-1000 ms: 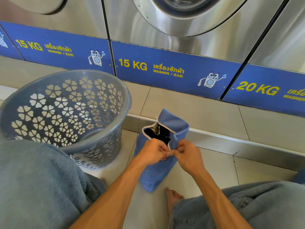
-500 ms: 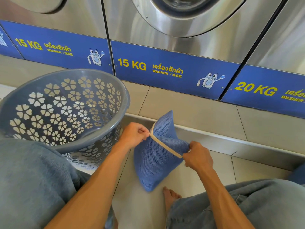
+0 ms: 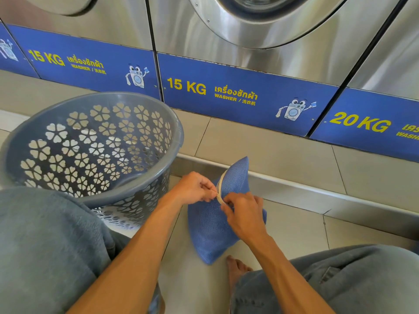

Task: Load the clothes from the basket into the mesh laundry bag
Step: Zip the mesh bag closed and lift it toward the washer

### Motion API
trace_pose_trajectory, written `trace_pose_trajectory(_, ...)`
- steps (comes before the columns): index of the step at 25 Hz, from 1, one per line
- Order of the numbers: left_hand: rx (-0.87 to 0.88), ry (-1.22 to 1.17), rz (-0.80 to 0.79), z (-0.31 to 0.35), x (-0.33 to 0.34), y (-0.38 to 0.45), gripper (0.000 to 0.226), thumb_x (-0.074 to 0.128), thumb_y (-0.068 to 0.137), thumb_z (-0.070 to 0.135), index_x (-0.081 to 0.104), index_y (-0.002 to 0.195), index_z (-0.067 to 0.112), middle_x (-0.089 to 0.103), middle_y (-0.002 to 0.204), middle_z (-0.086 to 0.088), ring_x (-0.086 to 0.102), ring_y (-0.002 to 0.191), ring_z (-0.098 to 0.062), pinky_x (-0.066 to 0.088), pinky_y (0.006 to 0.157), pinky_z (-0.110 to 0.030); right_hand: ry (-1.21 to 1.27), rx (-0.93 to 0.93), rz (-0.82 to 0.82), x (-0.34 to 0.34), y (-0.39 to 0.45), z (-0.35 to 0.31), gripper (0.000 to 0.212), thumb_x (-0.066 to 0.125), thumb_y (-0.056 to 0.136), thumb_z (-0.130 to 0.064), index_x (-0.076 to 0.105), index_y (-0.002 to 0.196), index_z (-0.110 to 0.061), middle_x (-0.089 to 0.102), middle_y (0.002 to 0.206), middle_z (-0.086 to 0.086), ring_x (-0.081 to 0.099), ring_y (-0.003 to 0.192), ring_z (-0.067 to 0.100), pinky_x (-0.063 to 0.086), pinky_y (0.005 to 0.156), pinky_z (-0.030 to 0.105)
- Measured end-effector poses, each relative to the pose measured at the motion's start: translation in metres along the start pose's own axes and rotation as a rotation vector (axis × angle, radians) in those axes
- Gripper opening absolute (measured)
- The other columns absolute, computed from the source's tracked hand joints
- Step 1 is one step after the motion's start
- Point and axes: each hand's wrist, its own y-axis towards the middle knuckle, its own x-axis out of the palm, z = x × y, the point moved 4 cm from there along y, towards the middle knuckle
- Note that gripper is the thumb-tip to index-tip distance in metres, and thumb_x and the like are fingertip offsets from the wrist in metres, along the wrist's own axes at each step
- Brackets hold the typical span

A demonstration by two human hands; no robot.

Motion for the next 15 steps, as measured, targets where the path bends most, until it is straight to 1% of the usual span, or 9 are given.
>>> trace_pose_trajectory(2, -0.019, -0.01, 0.098, -0.006, -0.003, 0.006, 0.006, 0.075, 0.082, 0.013, 0.076, 0.079, 0.018, 0.075, 0.071, -0.002, 0.069, 0.063, -0.007, 0.055, 0.065, -0.022, 0.075, -0.02, -0.048, 0.003, 0.002, -0.002, 0.012, 0.063, 0.087, -0.03, 0.064, 0.078, -0.023, 0.07, 0.077, -0.001, 0.062, 0.079, 0.024, 0.049, 0.08, 0.039)
trace_pose_trajectory(3, -0.031, -0.002, 0.159, -0.008, -0.006, 0.011, 0.007, 0.073, 0.083, 0.012, 0.075, 0.08, 0.018, 0.073, 0.071, -0.001, 0.067, 0.061, -0.007, 0.053, 0.062, -0.02, 0.106, -0.019, -0.086, 0.004, 0.002, -0.002, 0.015, 0.065, 0.085, -0.028, 0.061, 0.072, -0.023, 0.068, 0.073, -0.001, 0.061, 0.074, 0.024, 0.052, 0.074, 0.04)
trace_pose_trajectory(4, -0.046, 0.0, 0.221, -0.009, -0.009, 0.019, 0.008, 0.07, 0.084, 0.012, 0.074, 0.08, 0.018, 0.073, 0.073, -0.001, 0.068, 0.065, -0.008, 0.053, 0.062, -0.021, 0.127, -0.014, -0.138, 0.006, 0.0, -0.002, 0.017, 0.066, 0.084, -0.027, 0.057, 0.07, -0.023, 0.067, 0.071, -0.001, 0.061, 0.071, 0.023, 0.054, 0.069, 0.041)
trace_pose_trajectory(6, -0.065, 0.019, 0.323, -0.007, -0.014, 0.039, 0.01, 0.067, 0.087, 0.015, 0.071, 0.08, 0.02, 0.072, 0.079, 0.001, 0.069, 0.077, -0.015, 0.054, 0.069, -0.026, 0.134, -0.026, -0.232, 0.008, -0.005, -0.002, 0.015, 0.065, 0.085, -0.026, 0.059, 0.071, -0.022, 0.068, 0.071, -0.002, 0.062, 0.071, 0.02, 0.055, 0.067, 0.039)
trace_pose_trajectory(8, -0.07, 0.062, 0.376, 0.001, -0.013, 0.055, 0.01, 0.066, 0.089, 0.015, 0.069, 0.082, 0.022, 0.066, 0.078, 0.006, 0.063, 0.08, -0.013, 0.049, 0.07, -0.024, 0.136, -0.053, -0.298, 0.012, -0.008, -0.003, 0.012, 0.063, 0.087, -0.024, 0.063, 0.076, -0.018, 0.069, 0.072, 0.0, 0.064, 0.073, 0.02, 0.056, 0.067, 0.038)
trace_pose_trajectory(10, -0.066, 0.06, 0.41, 0.001, -0.009, 0.063, 0.011, 0.065, 0.089, 0.014, 0.068, 0.083, 0.023, 0.064, 0.076, 0.008, 0.061, 0.079, -0.012, 0.043, 0.067, -0.021, 0.127, -0.056, -0.283, 0.012, -0.006, -0.003, 0.014, 0.061, 0.088, -0.025, 0.063, 0.078, -0.015, 0.069, 0.073, 0.005, 0.063, 0.073, 0.023, 0.055, 0.066, 0.039)
trace_pose_trajectory(12, -0.081, -0.002, 0.423, -0.011, -0.006, 0.065, 0.006, 0.066, 0.089, 0.019, 0.066, 0.089, 0.025, 0.067, 0.088, 0.006, 0.063, 0.086, -0.014, 0.044, 0.07, -0.023, 0.117, -0.004, -0.202, 0.011, 0.001, 0.004, 0.014, 0.06, 0.088, -0.026, 0.062, 0.081, -0.014, 0.068, 0.077, 0.006, 0.063, 0.076, 0.027, 0.053, 0.065, 0.04)
trace_pose_trajectory(13, -0.115, -0.041, 0.42, -0.021, -0.005, 0.064, 0.008, 0.066, 0.089, 0.022, 0.065, 0.095, 0.025, 0.067, 0.095, 0.005, 0.064, 0.091, -0.016, 0.046, 0.074, -0.025, 0.106, 0.034, -0.155, 0.01, 0.005, 0.009, 0.012, 0.058, 0.088, -0.025, 0.06, 0.084, -0.014, 0.067, 0.082, 0.007, 0.061, 0.077, 0.028, 0.051, 0.064, 0.038)
trace_pose_trajectory(15, -0.273, -0.097, 0.382, -0.057, -0.002, 0.058, 0.019, 0.064, 0.089, 0.025, 0.065, 0.107, 0.024, 0.064, 0.103, 0.005, 0.062, 0.098, -0.018, 0.048, 0.083, -0.028, 0.073, 0.103, -0.076, 0.008, 0.01, 0.019, 0.009, 0.054, 0.09, -0.021, 0.056, 0.088, -0.012, 0.063, 0.088, 0.009, 0.058, 0.079, 0.03, 0.047, 0.063, 0.037)
